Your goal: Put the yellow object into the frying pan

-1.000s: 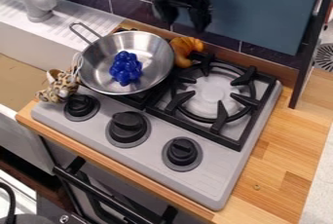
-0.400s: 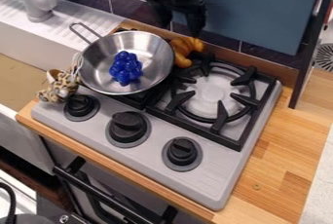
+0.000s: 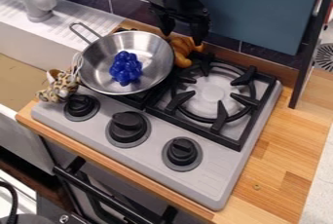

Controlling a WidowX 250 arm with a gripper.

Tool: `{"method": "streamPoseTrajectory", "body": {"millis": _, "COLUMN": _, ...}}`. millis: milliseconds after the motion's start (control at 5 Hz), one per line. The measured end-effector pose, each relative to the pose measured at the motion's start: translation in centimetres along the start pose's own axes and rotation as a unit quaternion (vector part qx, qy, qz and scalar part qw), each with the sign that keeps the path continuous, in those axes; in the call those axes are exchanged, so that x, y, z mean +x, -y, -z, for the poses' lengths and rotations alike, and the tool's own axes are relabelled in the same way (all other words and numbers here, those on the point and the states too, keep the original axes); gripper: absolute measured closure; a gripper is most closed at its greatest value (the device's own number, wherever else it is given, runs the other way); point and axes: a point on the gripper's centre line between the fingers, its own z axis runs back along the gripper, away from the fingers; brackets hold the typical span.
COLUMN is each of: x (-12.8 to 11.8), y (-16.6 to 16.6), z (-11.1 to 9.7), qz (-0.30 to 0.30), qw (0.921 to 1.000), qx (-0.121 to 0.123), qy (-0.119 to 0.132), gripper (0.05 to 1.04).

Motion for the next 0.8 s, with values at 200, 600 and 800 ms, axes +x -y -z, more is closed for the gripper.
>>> {"method": "streamPoseTrajectory", "body": {"millis": 200, "x": -0.2, "y": 0.3, "z": 0.7, "qz": 0.002, "qw": 1.0, "qx": 0.004, "qy": -0.008, "gripper": 0.087}}
{"method": "streamPoseTrajectory", "body": {"millis": 600, "x": -0.7, "y": 0.5, "z": 1.7, "qz": -0.008, "qw": 0.9994, "qx": 0.013, "qy": -0.031, "gripper": 0.133}}
{"method": "streamPoseTrajectory", "body": {"millis": 800, "x": -0.7, "y": 0.4, "z": 1.9, "qz": -0.011, "qw": 0.9992, "qx": 0.018, "qy": -0.035, "gripper": 0.318}}
